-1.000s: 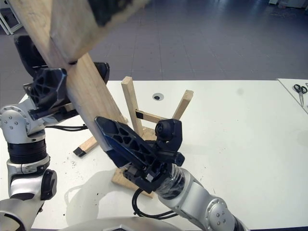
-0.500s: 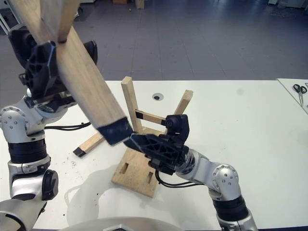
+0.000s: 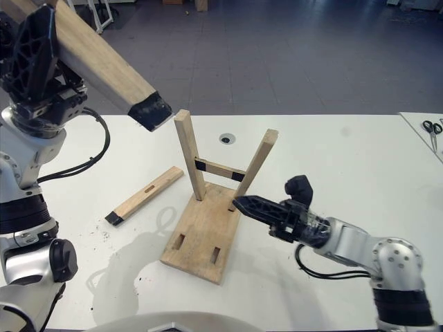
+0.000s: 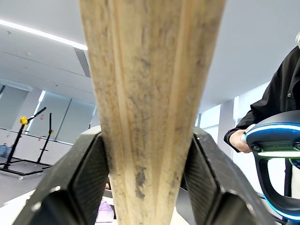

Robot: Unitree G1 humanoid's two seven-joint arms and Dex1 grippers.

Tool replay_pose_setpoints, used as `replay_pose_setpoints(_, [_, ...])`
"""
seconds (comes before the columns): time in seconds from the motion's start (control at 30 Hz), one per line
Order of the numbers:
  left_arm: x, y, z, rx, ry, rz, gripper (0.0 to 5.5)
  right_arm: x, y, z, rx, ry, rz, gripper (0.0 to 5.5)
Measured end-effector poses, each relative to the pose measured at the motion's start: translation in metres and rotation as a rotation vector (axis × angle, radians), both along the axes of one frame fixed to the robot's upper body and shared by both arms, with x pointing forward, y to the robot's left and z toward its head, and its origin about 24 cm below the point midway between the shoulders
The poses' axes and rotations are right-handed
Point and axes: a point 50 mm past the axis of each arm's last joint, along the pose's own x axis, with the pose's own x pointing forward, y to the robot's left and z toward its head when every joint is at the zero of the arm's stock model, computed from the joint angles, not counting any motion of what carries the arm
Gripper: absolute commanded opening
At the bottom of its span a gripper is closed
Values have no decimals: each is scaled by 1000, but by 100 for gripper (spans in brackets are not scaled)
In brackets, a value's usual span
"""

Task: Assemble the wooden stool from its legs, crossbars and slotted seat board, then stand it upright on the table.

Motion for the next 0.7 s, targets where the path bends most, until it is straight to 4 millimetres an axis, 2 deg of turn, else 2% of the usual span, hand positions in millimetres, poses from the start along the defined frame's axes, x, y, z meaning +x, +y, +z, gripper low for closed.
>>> replay_pose_setpoints(0.13, [1, 0, -3, 21, 8, 19, 217, 0, -47, -28, -274, 0, -76, 262])
replay_pose_setpoints(0.2, [0, -3, -12, 114, 10, 85, 217, 19, -69, -38, -462, -136, -251, 262])
replay_pose_setpoints(0.23, [-1, -7, -20, 167, 16, 116, 217, 30, -70, -40, -513, -215, -327, 262])
replay_pose_setpoints(0.33, [-12, -11, -48, 309, 4, 163, 217, 51, -57, -42, -713, -501, -579, 262])
replay_pose_setpoints(0.43, [-25, -7, -71, 417, -8, 144, 217, 52, -41, -46, -917, -725, -736, 262])
replay_pose_setpoints(0.5, [-33, 1, -88, 535, 1, 112, 217, 42, -25, -62, -979, -762, -716, 262])
replay_pose_setpoints(0.6, [-40, 6, -102, 631, -7, 71, 216, 33, -21, -76, -1074, -768, -637, 262])
replay_pose_setpoints(0.7, [-42, 3, -115, 648, -27, 51, 216, 33, -17, -80, -1100, -747, -581, 262])
